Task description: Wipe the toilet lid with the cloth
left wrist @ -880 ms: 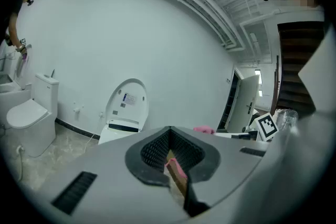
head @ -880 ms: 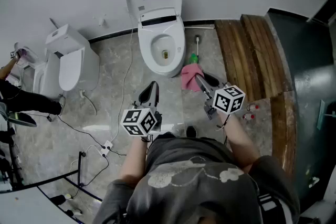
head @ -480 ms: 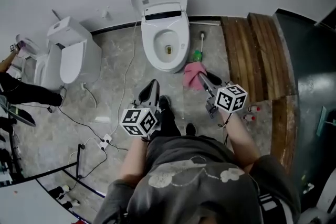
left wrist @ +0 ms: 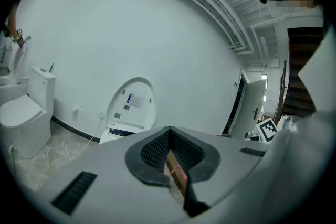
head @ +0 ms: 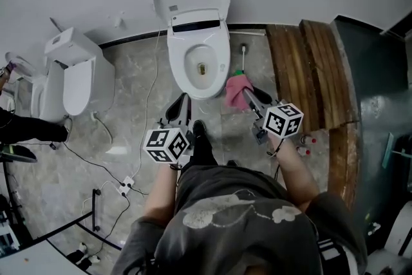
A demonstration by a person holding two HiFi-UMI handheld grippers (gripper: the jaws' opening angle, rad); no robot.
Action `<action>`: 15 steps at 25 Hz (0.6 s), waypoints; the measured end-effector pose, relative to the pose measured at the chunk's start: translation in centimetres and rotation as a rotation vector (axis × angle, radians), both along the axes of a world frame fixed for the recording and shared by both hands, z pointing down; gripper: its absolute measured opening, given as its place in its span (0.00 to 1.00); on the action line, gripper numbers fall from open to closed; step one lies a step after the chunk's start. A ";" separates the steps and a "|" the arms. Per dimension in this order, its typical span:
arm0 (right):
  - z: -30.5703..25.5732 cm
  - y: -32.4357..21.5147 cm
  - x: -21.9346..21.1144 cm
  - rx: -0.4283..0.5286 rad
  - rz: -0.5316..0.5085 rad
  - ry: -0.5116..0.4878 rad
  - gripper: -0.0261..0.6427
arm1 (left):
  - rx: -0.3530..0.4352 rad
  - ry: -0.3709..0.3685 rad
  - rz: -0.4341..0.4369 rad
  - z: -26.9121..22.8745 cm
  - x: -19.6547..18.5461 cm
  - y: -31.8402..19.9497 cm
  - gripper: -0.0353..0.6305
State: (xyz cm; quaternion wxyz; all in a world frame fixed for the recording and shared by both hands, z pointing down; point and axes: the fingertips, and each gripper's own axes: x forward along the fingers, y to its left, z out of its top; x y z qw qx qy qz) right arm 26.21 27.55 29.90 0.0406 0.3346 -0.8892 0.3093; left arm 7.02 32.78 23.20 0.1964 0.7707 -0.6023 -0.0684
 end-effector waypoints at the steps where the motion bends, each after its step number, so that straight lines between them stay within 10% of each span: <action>1: 0.0 -1.0 -0.5 -0.003 0.010 0.002 0.14 | -0.003 0.004 0.005 0.1 -0.6 -1.1 0.06; 15: -1.1 -13.2 -11.1 -0.005 0.074 0.032 0.14 | -0.013 0.028 0.085 0.0 -10.3 -13.9 0.06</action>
